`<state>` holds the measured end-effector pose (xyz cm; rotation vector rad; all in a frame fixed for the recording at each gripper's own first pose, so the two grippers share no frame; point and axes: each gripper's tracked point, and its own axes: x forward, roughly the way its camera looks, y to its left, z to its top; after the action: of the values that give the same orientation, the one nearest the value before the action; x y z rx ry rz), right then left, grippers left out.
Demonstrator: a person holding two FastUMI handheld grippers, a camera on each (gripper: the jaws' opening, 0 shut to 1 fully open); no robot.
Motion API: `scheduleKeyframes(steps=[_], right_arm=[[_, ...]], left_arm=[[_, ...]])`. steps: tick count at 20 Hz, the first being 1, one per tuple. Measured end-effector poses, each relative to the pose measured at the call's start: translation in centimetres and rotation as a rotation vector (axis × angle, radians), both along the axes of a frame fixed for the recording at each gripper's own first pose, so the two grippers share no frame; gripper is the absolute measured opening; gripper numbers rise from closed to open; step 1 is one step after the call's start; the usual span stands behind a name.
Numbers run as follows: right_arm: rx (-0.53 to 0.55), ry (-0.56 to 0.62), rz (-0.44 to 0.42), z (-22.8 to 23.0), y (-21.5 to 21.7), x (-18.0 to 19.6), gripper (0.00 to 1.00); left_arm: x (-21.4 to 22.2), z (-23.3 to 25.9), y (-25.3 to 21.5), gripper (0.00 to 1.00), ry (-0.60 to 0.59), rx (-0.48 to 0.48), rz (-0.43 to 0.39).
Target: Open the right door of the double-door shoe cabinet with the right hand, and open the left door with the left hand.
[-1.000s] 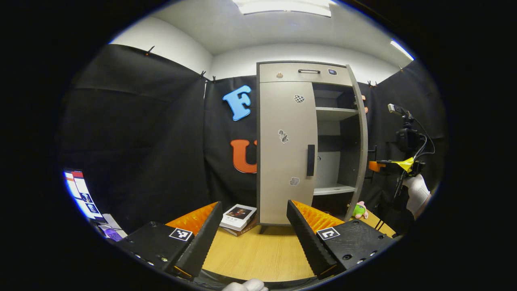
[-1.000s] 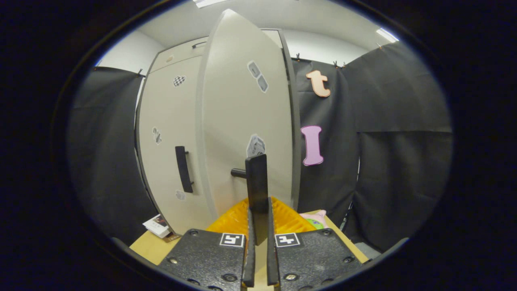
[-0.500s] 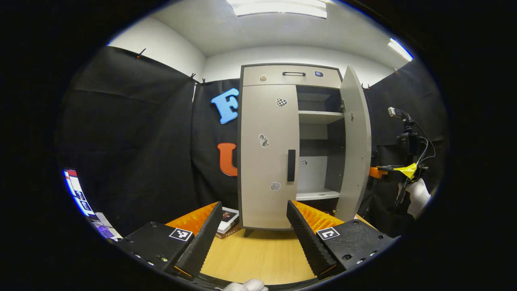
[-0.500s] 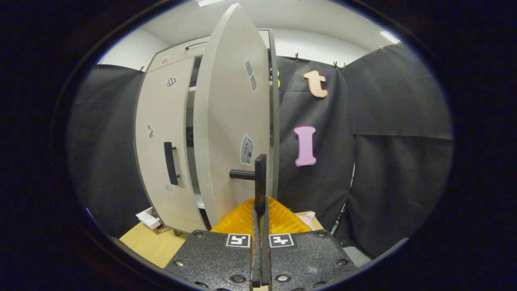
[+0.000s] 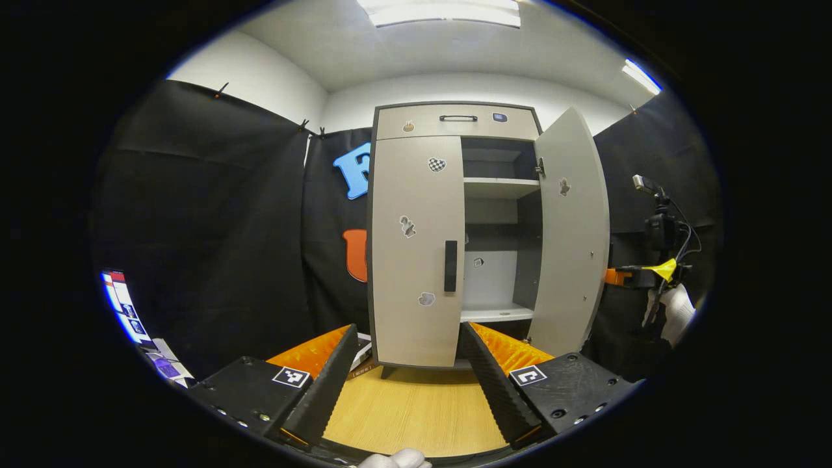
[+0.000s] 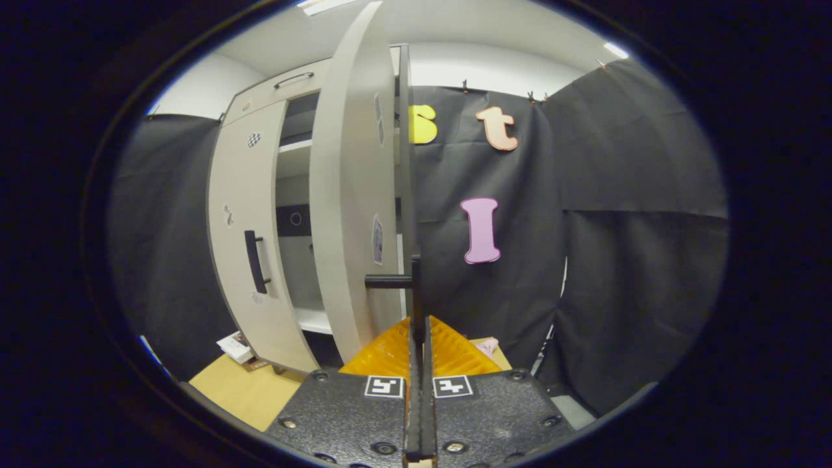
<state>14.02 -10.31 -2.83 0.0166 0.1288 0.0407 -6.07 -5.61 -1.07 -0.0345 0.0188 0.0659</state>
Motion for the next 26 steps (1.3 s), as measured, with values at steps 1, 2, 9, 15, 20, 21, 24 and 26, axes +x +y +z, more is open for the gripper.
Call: scheduleKeyframes(steps=[1,2,9,15,20,21,24,26], right_arm=[[-0.004,-0.003,0.000,0.0,0.2,0.1,0.03],[0.002,-0.005,0.003,0.0,0.2,-0.1,0.04],[-0.001,-0.019,-0.003,0.6,0.1,-0.1,0.02],[-0.021,-0.018,-0.071,0.9,-1.7,-1.3,0.23],[0.010,-0.061,-0.144,3.2,-2.5,-5.0,0.84],[0.004,-0.072,-0.152,3.5,-2.1,-6.0,0.90],[-0.029,-0.099,-0.156,4.0,0.0,-8.8,1.00],[-0.036,-0.105,-0.132,3.5,2.6,-10.6,1.00]], left_arm=[[0.0,0.1,0.0,0.96,-0.002,0.003,0.002],[0.0,0.3,-0.2,0.96,-0.005,0.005,0.001],[-0.1,0.2,0.1,0.95,0.002,0.014,-0.004],[1.3,-0.1,1.5,0.95,-0.001,0.014,-0.019],[3.6,-1.5,3.5,0.96,0.003,0.024,-0.040],[3.8,-1.6,3.9,0.96,0.007,0.025,-0.043],[4.3,-1.6,4.7,0.96,0.012,0.027,-0.059],[4.8,-1.4,5.1,0.96,0.010,0.028,-0.071]])
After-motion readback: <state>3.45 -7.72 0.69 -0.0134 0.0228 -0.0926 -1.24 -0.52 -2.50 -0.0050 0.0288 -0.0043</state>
